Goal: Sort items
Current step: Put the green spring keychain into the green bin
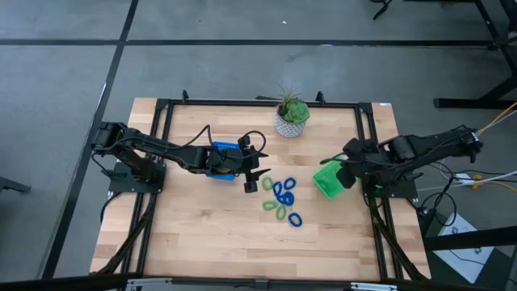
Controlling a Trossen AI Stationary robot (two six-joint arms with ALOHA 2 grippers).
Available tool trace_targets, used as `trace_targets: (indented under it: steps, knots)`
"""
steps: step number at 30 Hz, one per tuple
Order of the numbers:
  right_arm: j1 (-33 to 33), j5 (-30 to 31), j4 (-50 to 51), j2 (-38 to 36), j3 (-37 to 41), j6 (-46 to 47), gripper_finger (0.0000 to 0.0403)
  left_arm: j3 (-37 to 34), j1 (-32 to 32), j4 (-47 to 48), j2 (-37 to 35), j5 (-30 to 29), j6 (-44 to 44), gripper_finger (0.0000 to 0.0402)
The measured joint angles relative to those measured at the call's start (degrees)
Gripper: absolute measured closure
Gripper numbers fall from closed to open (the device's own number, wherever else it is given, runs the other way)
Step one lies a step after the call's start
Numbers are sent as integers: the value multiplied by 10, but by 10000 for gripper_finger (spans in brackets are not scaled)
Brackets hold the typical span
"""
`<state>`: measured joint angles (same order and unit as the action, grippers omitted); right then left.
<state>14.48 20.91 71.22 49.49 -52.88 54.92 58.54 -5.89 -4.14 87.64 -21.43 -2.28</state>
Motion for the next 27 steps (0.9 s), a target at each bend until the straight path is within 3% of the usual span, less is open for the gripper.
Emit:
trace_targets:
  steps: [27]
  knots:
    - [-12,-11,-3,122,1,9,397,0,0,-3,0,0,0,187]
